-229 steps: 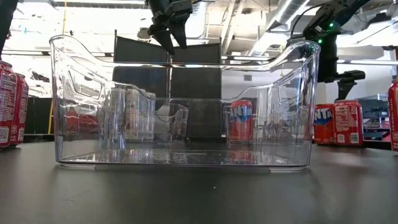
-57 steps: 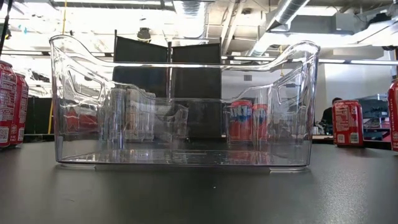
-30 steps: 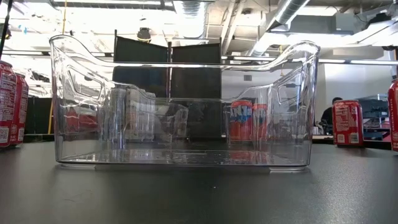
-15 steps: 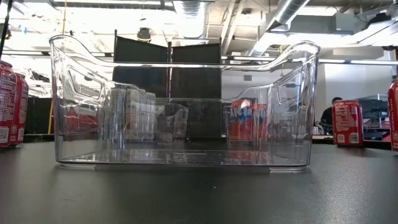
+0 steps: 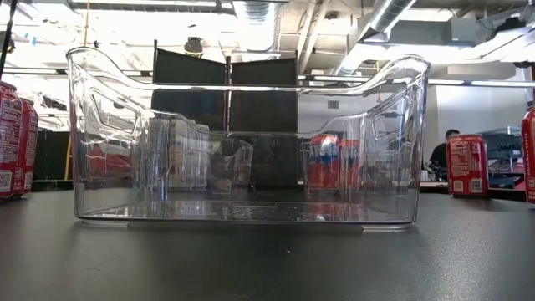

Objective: Sort soda cans
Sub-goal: Put the red soda can into the top right transparent bin

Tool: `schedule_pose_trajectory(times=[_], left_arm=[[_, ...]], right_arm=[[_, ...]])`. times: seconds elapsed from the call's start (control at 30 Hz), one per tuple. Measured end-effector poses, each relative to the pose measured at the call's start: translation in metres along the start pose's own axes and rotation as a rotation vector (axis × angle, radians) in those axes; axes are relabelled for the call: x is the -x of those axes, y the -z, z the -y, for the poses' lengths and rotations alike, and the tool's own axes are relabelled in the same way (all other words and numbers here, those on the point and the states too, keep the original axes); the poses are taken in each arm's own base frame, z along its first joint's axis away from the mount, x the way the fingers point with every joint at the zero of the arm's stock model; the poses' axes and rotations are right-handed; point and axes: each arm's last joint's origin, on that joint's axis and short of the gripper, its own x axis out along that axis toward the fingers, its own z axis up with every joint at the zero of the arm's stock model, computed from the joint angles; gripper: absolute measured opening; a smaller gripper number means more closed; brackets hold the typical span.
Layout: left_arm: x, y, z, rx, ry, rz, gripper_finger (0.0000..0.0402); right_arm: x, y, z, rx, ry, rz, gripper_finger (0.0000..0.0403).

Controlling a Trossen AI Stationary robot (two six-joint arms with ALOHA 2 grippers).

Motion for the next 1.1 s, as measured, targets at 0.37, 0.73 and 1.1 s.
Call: schedule_pose_trajectory(times=[0.37, 0.73, 1.1], left_arm=[[0.007, -0.007, -0.012, 0.167, -0.031, -0.019, 0.0352], [0.059, -0.027, -0.044, 0.129, -0.111, -0.083, 0.0352], [0.105, -0.031, -0.076, 0.035, -0.220, -0.191, 0.0352]], right_arm=[[0.011, 0.000, 0.008, -0.033, 0.088, 0.023, 0.0290], [0.095, -0.053, 0.001, 0.021, 0.113, 0.106, 0.0299], [0.159, -0.158, 0.040, -0.004, 0.180, 0.284, 0.0300]])
